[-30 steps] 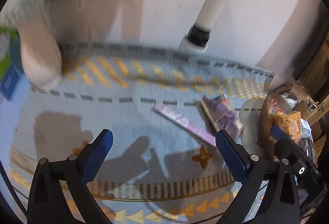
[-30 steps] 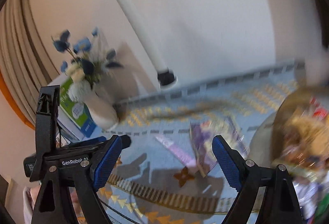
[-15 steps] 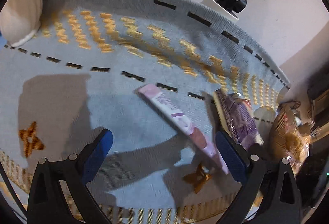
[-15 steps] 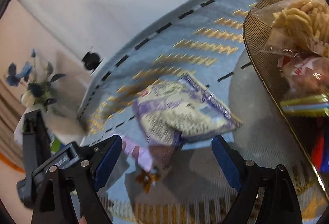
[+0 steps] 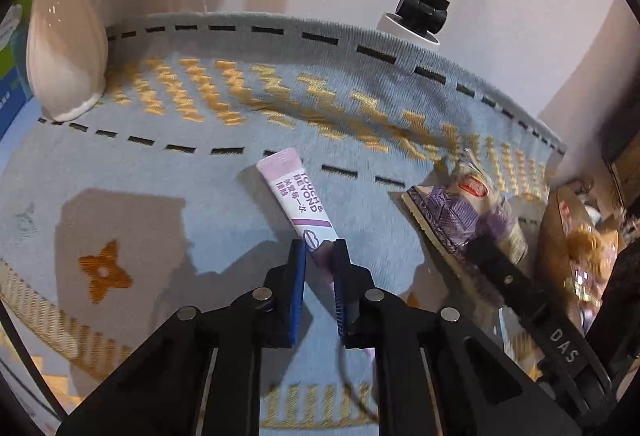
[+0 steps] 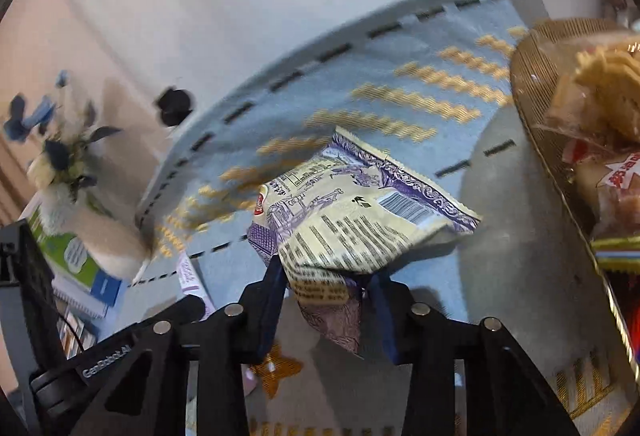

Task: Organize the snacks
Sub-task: 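Grasp the pink stick pack with the left gripper while the right grasps the purple-white pack, then lift both packs and hold them above the tablecloth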

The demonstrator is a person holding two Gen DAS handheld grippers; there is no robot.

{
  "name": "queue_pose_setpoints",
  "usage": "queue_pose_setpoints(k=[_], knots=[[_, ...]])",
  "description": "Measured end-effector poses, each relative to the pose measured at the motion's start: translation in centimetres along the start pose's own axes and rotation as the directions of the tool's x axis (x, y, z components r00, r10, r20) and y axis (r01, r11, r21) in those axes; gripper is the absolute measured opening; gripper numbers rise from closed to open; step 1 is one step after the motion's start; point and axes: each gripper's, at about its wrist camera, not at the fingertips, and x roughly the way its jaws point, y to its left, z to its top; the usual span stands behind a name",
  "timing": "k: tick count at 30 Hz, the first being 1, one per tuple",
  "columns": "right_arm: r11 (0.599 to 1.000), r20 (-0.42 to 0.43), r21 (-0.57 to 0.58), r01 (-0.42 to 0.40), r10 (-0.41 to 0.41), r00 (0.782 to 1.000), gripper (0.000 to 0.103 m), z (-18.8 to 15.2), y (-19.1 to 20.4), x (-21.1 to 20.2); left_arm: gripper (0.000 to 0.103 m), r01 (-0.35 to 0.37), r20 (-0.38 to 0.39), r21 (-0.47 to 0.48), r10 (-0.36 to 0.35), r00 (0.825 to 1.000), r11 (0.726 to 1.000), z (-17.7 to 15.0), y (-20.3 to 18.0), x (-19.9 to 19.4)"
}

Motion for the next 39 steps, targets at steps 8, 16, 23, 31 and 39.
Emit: queue_pose_setpoints(k=[8,16,23,31,39], knots=[[0.998,-0.033,0.064,0.0,0.002,0.999,0.034,-3.5,-1.2,-4.9,0.009,0.103,-0.123,0.12,-0.088,0.988,0.987,-2.4,0.7,-1.4],[0.999,-0.114,-0.038,0.002,-0.007,0.993,0.07,-6.2,0.7,-10.4,0.014,0.111,-0.188,0.234,-0.067,0.98,0.966,-4.2,-0.6,-2.5],[0.984,-0.139,-0.179,-0.02,-0.005,0.99,0.091,-5.3,-0.1,-10.2,0.076,0.093,-0.165,0.2,-0.06,0.984,0.975,-4.8,-2.2,-2.2],[0.975,-0.235,-0.222,-0.005,-0.049,0.971,0.091,-5.2,-0.8,-5.5,0.021,-0.056,-0.098,0.36,0.097,0.99,0.931,-5.6,-2.6,-2.6],[0.991,-0.212,-0.124,-0.052,0.025,0.977,0.092,-7.0,-0.4,-8.6,0.021,-0.025,-0.102,0.296,0.058,0.993,0.955,-4.1,2.8,-3.6]])
